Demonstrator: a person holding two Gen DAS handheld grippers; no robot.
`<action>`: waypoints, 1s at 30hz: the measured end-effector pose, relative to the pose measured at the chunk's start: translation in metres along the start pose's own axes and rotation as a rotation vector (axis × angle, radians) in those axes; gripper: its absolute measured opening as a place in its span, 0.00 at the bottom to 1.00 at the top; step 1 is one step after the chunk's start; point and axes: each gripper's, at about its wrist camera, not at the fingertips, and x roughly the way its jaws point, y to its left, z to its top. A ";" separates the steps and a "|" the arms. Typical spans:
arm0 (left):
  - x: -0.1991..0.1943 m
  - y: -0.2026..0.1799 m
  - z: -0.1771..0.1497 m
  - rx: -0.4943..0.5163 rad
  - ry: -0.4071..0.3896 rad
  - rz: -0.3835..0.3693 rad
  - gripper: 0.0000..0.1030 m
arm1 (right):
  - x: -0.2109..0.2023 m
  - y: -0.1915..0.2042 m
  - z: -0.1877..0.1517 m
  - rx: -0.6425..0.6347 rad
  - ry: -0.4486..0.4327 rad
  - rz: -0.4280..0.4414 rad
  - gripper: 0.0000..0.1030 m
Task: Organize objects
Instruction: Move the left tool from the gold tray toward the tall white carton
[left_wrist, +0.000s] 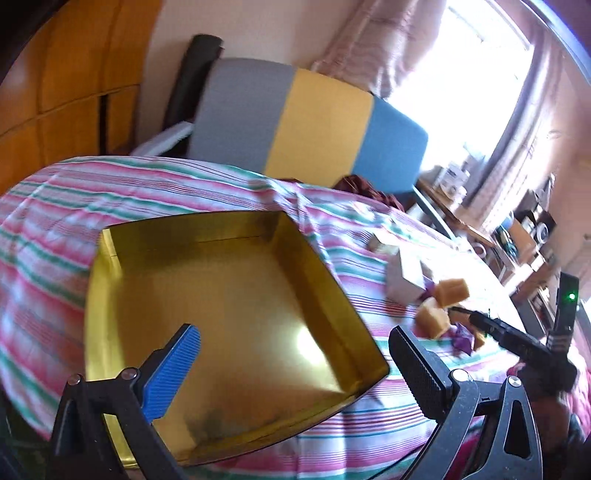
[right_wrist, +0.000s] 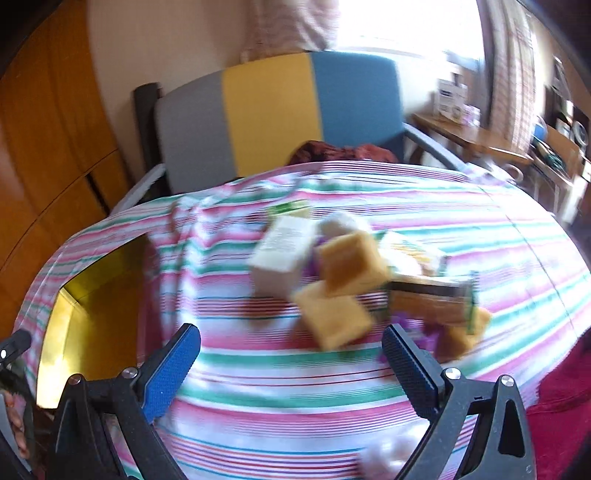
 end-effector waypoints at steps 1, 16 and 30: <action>0.005 -0.006 0.002 0.012 0.014 -0.010 1.00 | -0.001 -0.014 0.003 0.023 -0.001 -0.014 0.98; 0.106 -0.131 0.040 0.343 0.111 -0.025 1.00 | -0.002 -0.147 0.007 0.443 -0.077 0.030 0.98; 0.224 -0.183 0.064 0.376 0.258 -0.046 1.00 | 0.008 -0.148 0.007 0.445 -0.038 0.109 0.98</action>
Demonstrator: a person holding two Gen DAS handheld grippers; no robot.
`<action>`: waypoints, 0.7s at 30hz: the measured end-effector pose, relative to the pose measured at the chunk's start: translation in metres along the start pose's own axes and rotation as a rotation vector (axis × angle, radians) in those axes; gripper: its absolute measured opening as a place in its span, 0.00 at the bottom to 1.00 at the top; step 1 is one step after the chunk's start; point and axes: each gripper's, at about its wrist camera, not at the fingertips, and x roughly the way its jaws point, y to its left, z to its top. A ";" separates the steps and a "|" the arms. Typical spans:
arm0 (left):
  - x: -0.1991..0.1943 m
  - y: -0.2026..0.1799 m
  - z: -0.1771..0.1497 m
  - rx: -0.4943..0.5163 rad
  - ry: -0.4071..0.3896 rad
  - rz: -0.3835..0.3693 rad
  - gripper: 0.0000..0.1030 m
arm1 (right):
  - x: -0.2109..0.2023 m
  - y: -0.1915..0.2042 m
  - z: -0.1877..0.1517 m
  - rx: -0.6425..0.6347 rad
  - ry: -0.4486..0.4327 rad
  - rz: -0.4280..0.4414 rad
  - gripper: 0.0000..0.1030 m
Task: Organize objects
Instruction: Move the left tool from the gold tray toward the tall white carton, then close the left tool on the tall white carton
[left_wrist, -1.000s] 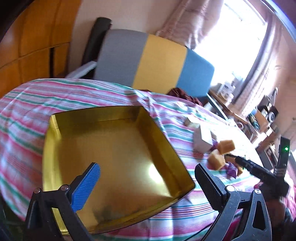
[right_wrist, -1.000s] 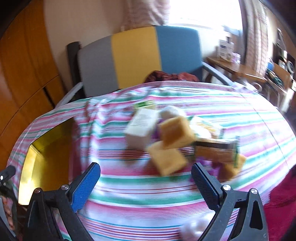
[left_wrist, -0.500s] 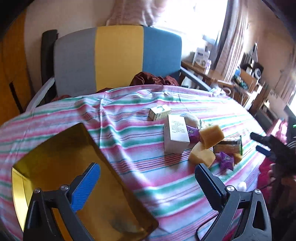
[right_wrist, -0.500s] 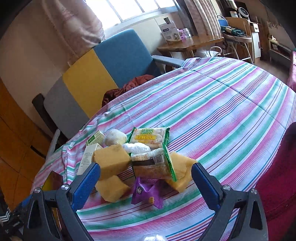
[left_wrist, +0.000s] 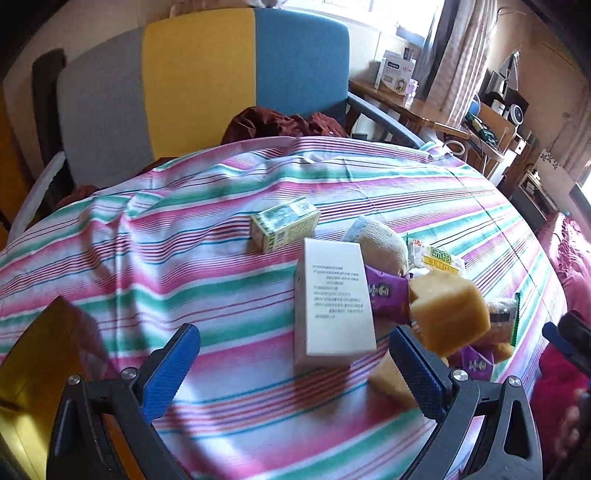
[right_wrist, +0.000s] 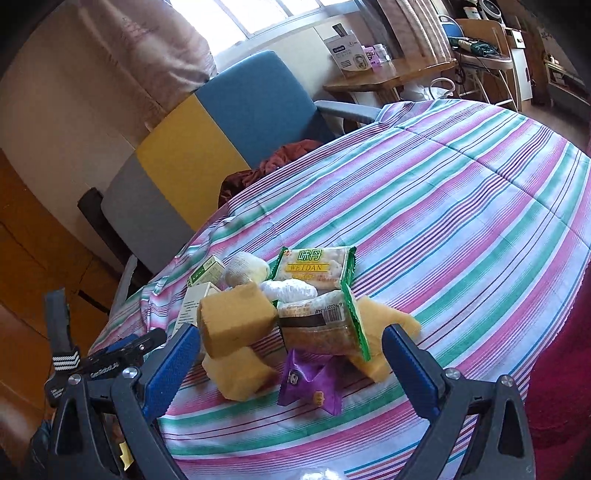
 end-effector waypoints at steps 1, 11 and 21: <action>0.008 -0.004 0.004 0.011 0.012 -0.005 1.00 | 0.000 0.000 0.000 -0.002 0.003 0.003 0.98; 0.065 -0.015 0.019 0.036 0.113 -0.046 0.53 | 0.002 -0.003 0.000 0.013 0.011 0.013 0.98; 0.013 -0.002 -0.012 -0.009 -0.001 0.003 0.49 | 0.012 -0.002 -0.002 0.008 0.066 0.002 0.98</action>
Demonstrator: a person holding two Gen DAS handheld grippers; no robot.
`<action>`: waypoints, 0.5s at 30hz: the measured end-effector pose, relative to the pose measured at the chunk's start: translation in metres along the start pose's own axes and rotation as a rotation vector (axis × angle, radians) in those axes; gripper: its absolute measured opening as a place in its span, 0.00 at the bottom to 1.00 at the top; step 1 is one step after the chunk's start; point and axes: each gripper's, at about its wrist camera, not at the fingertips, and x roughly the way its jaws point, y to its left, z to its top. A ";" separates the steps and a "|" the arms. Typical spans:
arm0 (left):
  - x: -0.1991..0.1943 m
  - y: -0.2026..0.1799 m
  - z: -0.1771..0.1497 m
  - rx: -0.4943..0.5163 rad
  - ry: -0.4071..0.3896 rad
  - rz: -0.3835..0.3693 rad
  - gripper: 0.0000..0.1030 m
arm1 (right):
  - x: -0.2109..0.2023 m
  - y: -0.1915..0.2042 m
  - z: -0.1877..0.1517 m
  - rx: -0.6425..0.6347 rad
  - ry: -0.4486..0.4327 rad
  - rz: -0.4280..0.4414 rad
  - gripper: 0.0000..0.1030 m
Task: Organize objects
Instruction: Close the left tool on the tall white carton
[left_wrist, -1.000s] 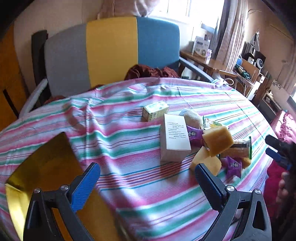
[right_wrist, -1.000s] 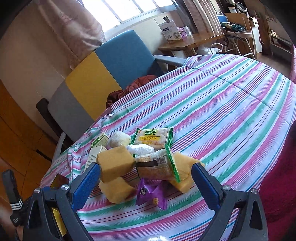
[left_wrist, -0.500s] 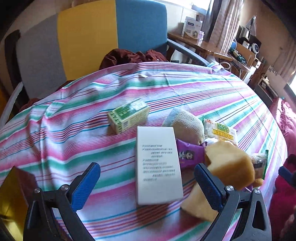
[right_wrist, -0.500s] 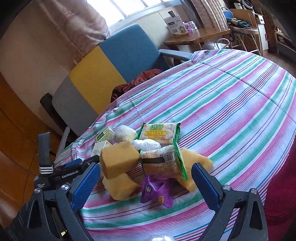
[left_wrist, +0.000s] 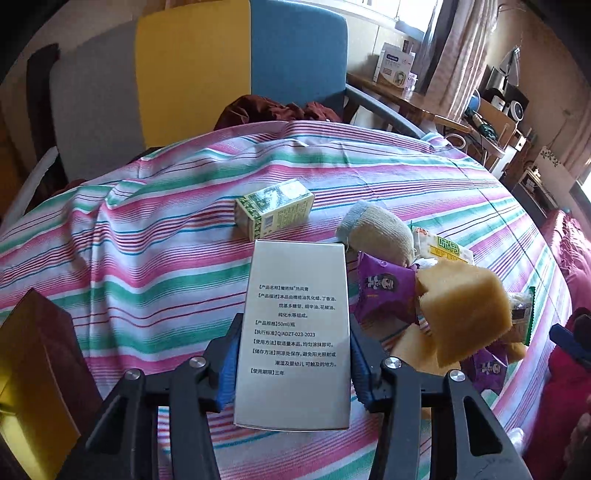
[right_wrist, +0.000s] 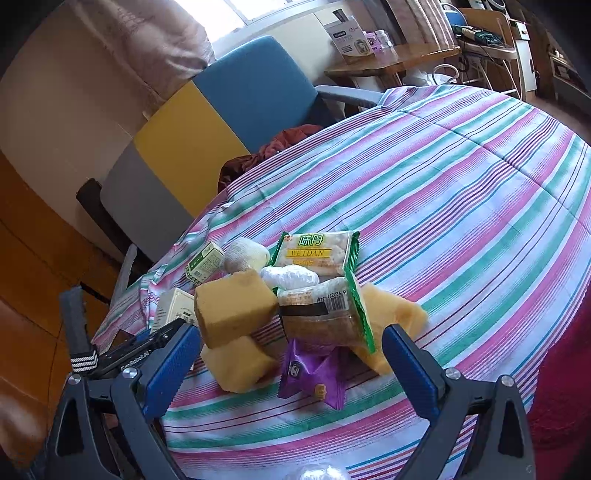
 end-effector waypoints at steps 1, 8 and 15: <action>-0.008 0.002 -0.004 -0.005 -0.013 0.007 0.49 | 0.001 -0.001 0.000 0.003 0.008 -0.003 0.98; -0.062 0.013 -0.028 -0.043 -0.087 -0.003 0.49 | 0.009 -0.001 -0.003 0.001 0.047 -0.030 0.98; -0.106 0.018 -0.056 -0.040 -0.142 -0.019 0.49 | 0.032 0.017 -0.022 -0.112 0.276 -0.097 0.95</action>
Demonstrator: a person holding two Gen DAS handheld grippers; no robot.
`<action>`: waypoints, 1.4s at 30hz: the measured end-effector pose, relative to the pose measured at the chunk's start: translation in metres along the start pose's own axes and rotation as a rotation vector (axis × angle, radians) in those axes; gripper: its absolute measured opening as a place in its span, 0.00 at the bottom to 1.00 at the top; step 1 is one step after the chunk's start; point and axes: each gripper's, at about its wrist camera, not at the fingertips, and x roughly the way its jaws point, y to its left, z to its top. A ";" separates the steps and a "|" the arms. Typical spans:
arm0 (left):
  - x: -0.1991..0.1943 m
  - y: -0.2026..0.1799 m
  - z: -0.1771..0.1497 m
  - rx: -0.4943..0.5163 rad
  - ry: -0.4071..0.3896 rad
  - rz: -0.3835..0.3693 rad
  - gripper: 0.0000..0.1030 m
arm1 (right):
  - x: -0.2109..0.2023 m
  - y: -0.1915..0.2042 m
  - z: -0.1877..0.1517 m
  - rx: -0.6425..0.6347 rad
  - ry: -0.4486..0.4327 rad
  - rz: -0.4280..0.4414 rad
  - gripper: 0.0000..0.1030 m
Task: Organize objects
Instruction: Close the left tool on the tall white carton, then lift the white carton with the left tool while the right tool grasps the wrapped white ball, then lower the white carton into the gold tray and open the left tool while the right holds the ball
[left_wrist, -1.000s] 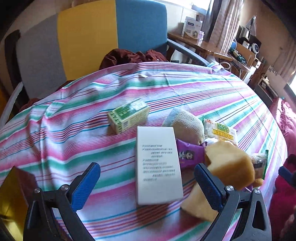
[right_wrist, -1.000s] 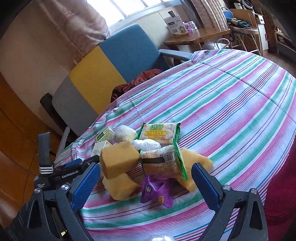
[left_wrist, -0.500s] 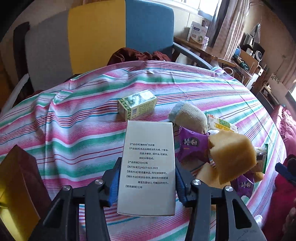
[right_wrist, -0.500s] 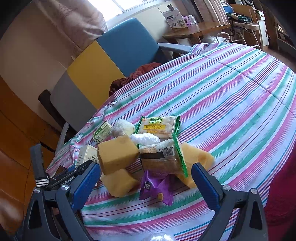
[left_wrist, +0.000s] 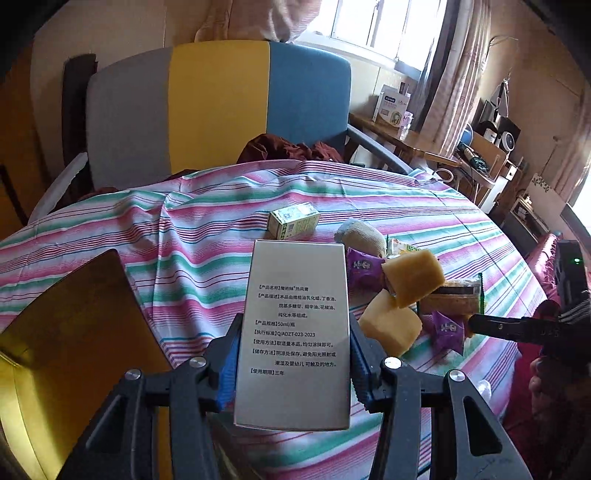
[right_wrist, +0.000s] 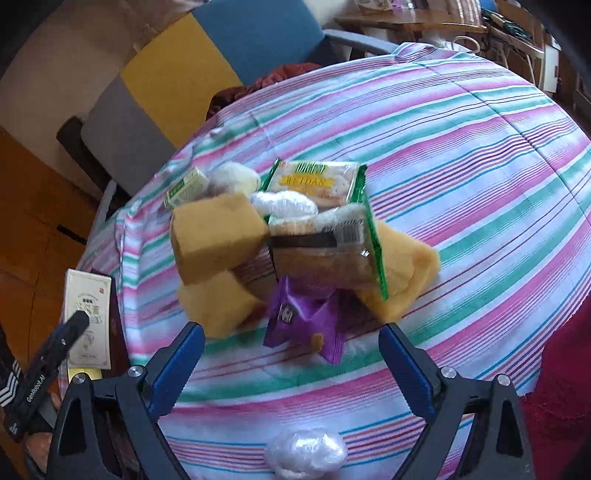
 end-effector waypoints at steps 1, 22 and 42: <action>-0.005 0.001 -0.003 0.000 -0.006 0.000 0.49 | 0.001 0.006 -0.004 -0.034 0.038 -0.021 0.94; -0.076 0.084 -0.063 -0.217 -0.074 0.025 0.49 | 0.028 0.062 -0.057 -0.316 0.183 -0.172 0.35; -0.074 0.266 -0.086 -0.637 -0.025 0.424 0.49 | 0.038 0.118 -0.055 -0.529 -0.015 -0.059 0.35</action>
